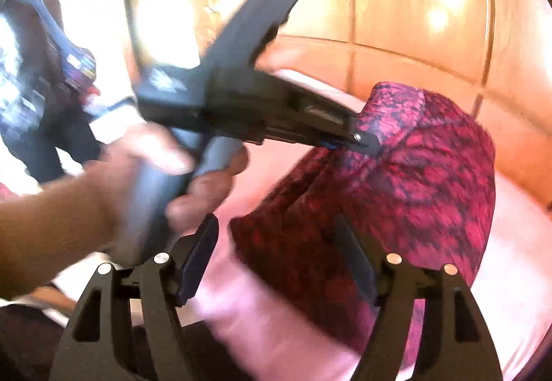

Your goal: Fold small clothes

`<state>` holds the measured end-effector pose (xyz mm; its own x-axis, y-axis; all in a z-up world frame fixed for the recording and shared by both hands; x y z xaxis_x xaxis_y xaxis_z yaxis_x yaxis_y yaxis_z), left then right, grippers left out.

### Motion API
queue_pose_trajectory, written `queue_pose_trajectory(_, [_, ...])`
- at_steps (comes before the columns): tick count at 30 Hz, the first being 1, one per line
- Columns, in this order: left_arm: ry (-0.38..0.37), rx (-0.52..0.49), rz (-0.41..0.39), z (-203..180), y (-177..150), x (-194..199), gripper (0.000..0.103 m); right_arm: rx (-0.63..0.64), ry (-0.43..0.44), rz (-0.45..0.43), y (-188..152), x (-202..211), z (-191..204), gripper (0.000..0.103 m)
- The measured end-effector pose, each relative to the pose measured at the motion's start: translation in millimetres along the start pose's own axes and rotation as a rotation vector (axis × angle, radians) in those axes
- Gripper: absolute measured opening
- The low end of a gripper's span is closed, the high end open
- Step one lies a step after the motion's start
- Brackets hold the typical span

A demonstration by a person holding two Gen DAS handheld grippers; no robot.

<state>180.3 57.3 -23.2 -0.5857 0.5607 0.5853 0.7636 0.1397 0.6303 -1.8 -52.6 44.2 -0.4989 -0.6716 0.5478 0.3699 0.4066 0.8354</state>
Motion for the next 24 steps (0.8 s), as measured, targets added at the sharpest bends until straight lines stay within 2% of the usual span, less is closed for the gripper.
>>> queue_pose_trajectory(2, [0.002, -0.001, -0.004, 1.1, -1.5, 2.6, 0.013, -0.092, 0.074, -0.038, -4.1, 30.6, -20.0, 0.070])
queue_pose_trajectory(3, [0.002, 0.002, -0.006, 2.3, -2.0, 3.6, 0.013, -0.133, 0.081, -0.059, -3.4, 42.8, -24.3, 0.070])
queue_pose_trajectory(4, [-0.001, 0.007, -0.010, 3.5, -2.9, 5.0, 0.013, -0.190, 0.062, -0.082, -3.0, 53.5, -41.8, 0.069])
queue_pose_trajectory(5, [-0.001, 0.012, -0.012, 4.3, -3.4, 5.9, 0.013, -0.216, 0.030, -0.095, -3.7, 56.3, -61.3, 0.064])
queue_pose_trajectory(6, [0.001, 0.017, -0.016, 5.3, -3.8, 6.9, 0.013, -0.230, -0.009, -0.101, -1.6, 55.3, -69.4, 0.057])
queue_pose_trajectory(8, [0.006, 0.023, -0.023, 5.4, -2.6, 10.3, 0.013, -0.257, -0.073, -0.089, -1.8, 47.1, -82.3, 0.053])
queue_pose_trajectory(10, [0.019, 0.020, -0.031, 6.9, 1.6, 17.2, 0.013, -0.274, -0.090, -0.074, 0.0, 35.3, -88.3, 0.047])
queue_pose_trajectory(13, [0.064, 0.017, -0.048, 13.5, 12.2, 26.9, 0.013, -0.265, -0.104, -0.030, 5.9, 2.0, -82.0, 0.047])
queue_pose_trajectory(15, [0.114, 0.045, -0.037, 28.0, 16.7, 27.7, 0.013, -0.209, -0.136, -0.005, 1.6, -16.6, -74.9, 0.047])
queue_pose_trajectory(17, [0.185, 0.068, -0.003, 43.7, 8.7, 19.5, 0.013, -0.165, -0.173, 0.011, 1.3, -42.2, -65.2, 0.047])
queue_pose_trajectory(19, [0.216, 0.080, 0.023, 50.7, -8.5, 9.5, 0.013, -0.119, -0.216, 0.021, -8.9, -59.4, -61.3, 0.047])
queue_pose_trajectory(21, [0.256, 0.064, 0.007, 50.4, -23.5, 6.0, 0.013, -0.093, -0.225, 0.008, -18.3, -66.0, -60.8, 0.047])
queue_pose_trajectory(24, [0.303, 0.069, -0.037, 40.0, -23.4, 13.9, 0.018, -0.060, -0.206, -0.003, -22.4, -59.4, -59.9, 0.048])
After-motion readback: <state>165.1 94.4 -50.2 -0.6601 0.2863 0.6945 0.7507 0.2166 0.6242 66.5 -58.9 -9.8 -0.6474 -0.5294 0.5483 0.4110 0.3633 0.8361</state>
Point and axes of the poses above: each gripper's, at about its wrist camera, not at the fingertips, and x roughly against the way its jaws point, z to its left, y to its top, the point moved 3 cm from there along -x, roughly the way its jaws point
